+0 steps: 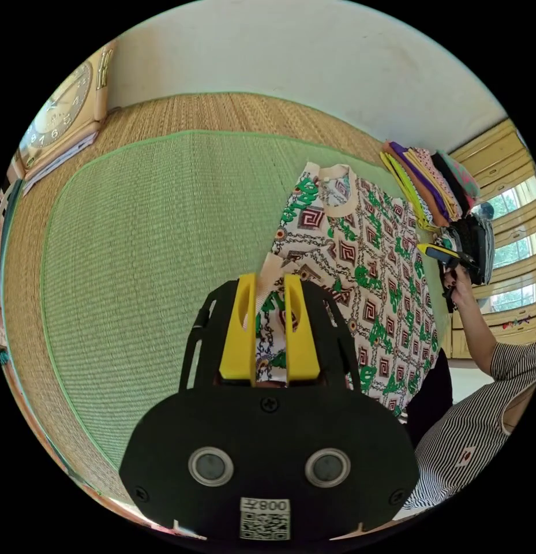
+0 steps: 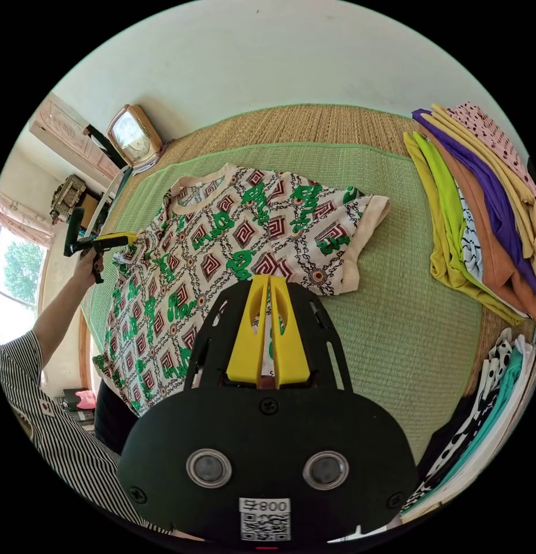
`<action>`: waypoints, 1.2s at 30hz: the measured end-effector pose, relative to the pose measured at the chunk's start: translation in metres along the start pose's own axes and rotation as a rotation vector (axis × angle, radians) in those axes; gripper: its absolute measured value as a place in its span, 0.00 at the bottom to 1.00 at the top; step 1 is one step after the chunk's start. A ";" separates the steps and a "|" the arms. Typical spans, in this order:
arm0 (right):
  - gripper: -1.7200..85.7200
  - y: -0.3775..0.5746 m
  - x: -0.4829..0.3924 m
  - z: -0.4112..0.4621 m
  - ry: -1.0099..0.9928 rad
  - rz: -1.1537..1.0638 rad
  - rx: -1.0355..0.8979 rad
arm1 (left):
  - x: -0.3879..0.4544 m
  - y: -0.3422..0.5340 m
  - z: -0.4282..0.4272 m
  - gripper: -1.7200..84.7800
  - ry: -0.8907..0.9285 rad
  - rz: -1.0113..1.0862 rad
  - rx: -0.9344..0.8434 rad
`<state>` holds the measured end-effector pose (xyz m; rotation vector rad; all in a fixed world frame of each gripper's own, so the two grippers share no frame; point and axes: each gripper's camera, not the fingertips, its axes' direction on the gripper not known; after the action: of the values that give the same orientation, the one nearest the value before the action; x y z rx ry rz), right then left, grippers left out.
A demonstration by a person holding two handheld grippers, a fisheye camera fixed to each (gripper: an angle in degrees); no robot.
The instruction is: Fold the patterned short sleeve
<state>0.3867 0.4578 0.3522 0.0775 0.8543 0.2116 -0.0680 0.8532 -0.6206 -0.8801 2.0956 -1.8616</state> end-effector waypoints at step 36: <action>0.04 0.008 0.046 0.015 0.191 0.112 0.041 | -0.078 0.131 -0.050 0.04 -0.028 -0.449 0.254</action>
<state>0.4264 0.4757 0.3292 0.1454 1.0464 0.3097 -0.0698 0.9419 -0.7548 -1.3829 1.6878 -2.2444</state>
